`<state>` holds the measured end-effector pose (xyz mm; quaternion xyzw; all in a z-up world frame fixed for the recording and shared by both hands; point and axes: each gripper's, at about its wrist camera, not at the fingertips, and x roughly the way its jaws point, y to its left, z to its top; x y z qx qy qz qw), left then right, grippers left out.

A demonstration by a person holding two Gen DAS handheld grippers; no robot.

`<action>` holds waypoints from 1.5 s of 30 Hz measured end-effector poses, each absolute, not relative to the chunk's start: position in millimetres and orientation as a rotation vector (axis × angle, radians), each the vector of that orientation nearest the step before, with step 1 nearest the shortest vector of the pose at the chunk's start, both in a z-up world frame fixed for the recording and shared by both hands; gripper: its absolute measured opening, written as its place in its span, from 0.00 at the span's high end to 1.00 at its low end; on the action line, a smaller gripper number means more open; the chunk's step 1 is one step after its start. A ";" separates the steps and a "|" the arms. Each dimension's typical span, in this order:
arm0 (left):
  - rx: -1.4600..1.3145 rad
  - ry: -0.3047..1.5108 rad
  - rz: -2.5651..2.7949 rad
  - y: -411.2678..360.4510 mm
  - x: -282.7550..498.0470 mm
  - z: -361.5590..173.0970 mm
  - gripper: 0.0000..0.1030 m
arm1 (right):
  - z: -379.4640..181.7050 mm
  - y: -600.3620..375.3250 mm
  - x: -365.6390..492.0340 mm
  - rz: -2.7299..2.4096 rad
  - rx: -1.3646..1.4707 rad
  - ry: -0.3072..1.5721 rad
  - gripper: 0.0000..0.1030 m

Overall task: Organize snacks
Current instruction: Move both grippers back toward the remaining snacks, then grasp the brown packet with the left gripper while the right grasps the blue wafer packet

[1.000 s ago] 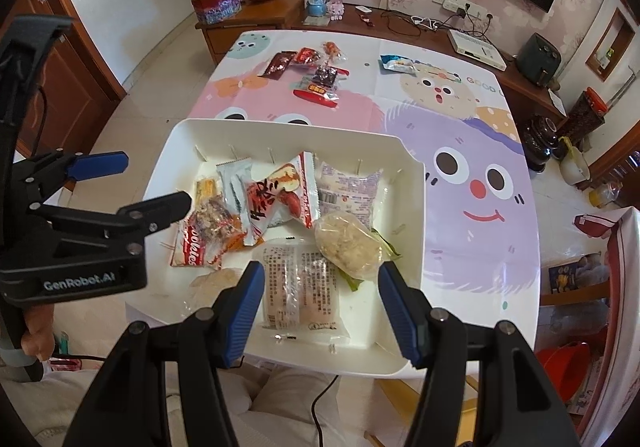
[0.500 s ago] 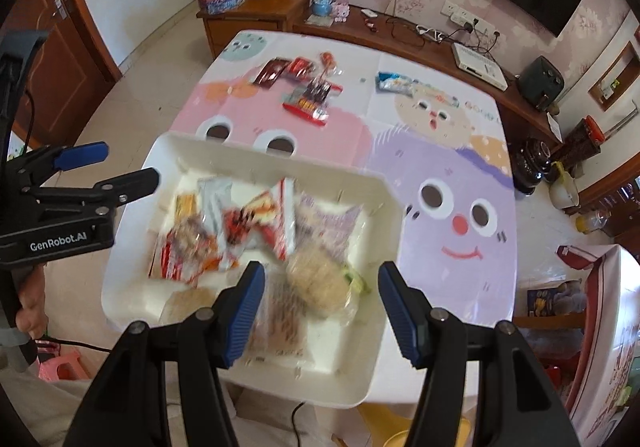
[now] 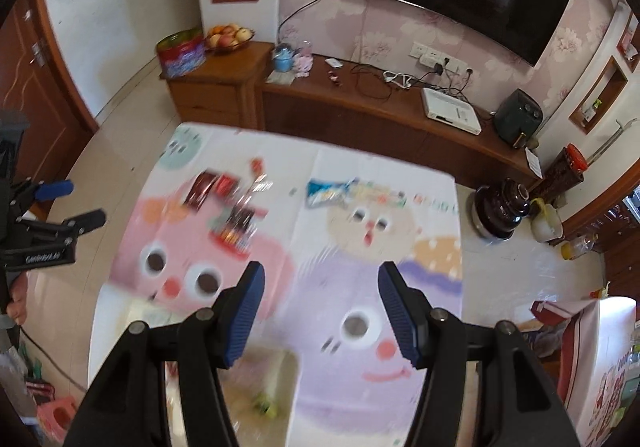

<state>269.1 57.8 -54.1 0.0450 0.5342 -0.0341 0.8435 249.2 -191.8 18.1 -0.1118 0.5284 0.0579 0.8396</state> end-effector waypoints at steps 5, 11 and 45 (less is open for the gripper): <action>0.105 1.202 -0.083 49.8 330.3 -85.3 0.16 | -11.4 -208.4 328.0 0.097 -0.223 1.145 0.42; 0.114 1.315 -0.026 49.0 383.7 -157.4 0.16 | -89.2 -226.7 408.0 0.137 -0.118 1.265 0.42; 0.069 1.389 0.002 44.1 420.4 -258.7 0.58 | -238.5 -192.7 431.9 0.242 -0.201 1.420 0.58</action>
